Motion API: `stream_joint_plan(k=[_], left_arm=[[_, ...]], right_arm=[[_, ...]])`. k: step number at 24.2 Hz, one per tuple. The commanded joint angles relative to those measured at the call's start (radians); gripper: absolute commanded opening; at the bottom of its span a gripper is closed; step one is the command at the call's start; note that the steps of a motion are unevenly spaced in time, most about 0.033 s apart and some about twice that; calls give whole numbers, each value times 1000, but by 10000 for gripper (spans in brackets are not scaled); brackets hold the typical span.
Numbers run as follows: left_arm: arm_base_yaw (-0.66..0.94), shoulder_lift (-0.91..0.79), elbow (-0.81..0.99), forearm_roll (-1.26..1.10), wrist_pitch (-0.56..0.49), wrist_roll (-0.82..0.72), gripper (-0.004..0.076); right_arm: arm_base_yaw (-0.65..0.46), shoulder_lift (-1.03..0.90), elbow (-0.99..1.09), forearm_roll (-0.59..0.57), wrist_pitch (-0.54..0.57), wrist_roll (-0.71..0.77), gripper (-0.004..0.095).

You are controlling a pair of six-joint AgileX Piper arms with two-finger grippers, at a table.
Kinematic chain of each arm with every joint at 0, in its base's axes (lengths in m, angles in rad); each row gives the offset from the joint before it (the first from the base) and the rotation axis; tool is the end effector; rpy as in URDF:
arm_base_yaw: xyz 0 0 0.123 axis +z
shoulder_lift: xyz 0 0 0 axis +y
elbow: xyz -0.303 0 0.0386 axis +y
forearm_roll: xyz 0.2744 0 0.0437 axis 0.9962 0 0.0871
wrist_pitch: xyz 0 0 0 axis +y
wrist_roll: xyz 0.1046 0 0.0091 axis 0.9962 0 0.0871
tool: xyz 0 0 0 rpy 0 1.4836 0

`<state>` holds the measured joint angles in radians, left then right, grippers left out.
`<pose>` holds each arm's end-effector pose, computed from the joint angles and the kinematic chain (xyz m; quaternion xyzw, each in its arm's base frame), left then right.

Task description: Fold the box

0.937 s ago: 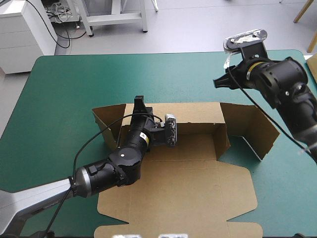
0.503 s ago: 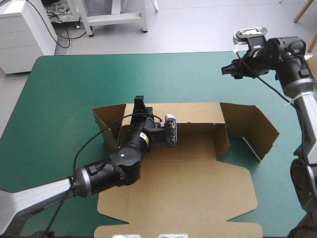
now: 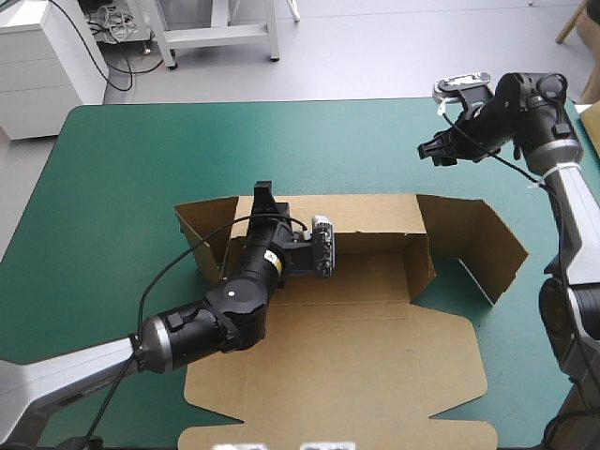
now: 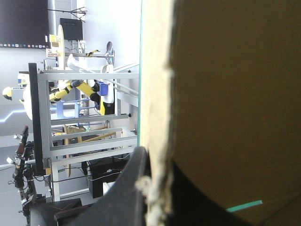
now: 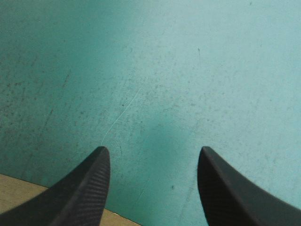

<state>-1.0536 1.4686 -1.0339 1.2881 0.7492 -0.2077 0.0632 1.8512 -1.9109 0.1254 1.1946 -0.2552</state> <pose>0.2279 -0.2618 0.3075 0.6212 0.5728 0.2937 0.4469 0.4429 0.0403 0.3733 -0.1458 0.9530 0.0372 0.2628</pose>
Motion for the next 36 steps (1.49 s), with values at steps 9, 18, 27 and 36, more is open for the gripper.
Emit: stream_joint_plan(k=[9, 18, 27, 36], left_arm=[[-14, -24, -13, -21, -118, -13, -8], [-14, -24, -13, -21, -118, -13, -8], [-14, -24, -13, -24, -122, -6, -8], [-14, -24, -13, -24, -118, -6, -8]], right_arm=[[-11, -278, 294, 40, -25, -102, 510], [-11, -446, 509, 62, -27, -158, 507], [-13, -571, 620, 55, -32, -187, 506], [-13, -626, 634, 32, -25, -166, 507]])
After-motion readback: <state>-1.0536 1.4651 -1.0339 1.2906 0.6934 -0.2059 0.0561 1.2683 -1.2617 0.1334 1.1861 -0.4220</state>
